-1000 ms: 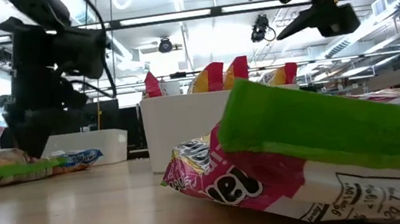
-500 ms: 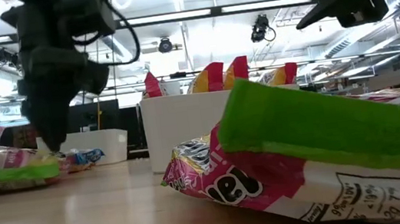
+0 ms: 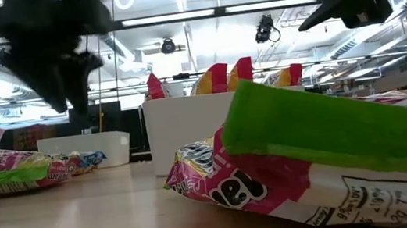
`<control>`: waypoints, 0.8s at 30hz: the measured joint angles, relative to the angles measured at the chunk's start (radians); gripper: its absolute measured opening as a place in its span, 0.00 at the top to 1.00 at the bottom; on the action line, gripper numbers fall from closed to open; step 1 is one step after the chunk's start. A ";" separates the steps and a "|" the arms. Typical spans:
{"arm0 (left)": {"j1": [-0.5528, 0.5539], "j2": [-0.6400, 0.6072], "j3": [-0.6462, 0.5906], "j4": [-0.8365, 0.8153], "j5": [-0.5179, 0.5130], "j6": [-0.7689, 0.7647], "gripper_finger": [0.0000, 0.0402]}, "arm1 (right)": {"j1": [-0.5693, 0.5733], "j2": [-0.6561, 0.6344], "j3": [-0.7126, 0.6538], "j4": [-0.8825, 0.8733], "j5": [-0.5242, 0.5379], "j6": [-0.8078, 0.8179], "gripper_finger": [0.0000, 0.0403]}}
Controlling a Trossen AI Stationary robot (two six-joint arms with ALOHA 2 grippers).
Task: Sort Maruchan noodles
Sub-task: Put the green noodle pack into the top white bin
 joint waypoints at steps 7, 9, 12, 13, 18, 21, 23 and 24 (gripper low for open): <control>-0.063 0.015 0.000 -0.029 0.049 0.538 0.43 | 0.000 0.000 0.000 0.000 0.000 0.016 0.27; -0.034 0.043 0.000 -0.034 0.110 0.515 0.44 | 0.001 0.000 0.000 0.000 0.000 0.016 0.27; 0.012 0.095 0.000 -0.030 0.125 0.504 0.47 | 0.001 0.000 0.000 0.001 0.000 0.016 0.27; 0.028 0.114 0.000 -0.024 0.121 0.504 0.48 | 0.001 0.000 0.000 0.002 0.000 0.016 0.27; 0.106 0.189 0.000 0.001 0.114 0.507 0.52 | 0.001 0.000 0.000 0.009 -0.001 0.016 0.27; 0.138 0.218 0.000 -0.012 0.159 0.529 0.54 | 0.001 0.000 0.000 0.008 -0.009 0.016 0.27; 0.152 0.233 0.000 -0.027 0.217 0.555 0.55 | 0.001 0.000 0.000 0.008 -0.019 0.016 0.27; 0.157 0.238 0.000 -0.043 0.247 0.573 0.55 | 0.001 0.000 0.000 0.008 -0.021 0.016 0.27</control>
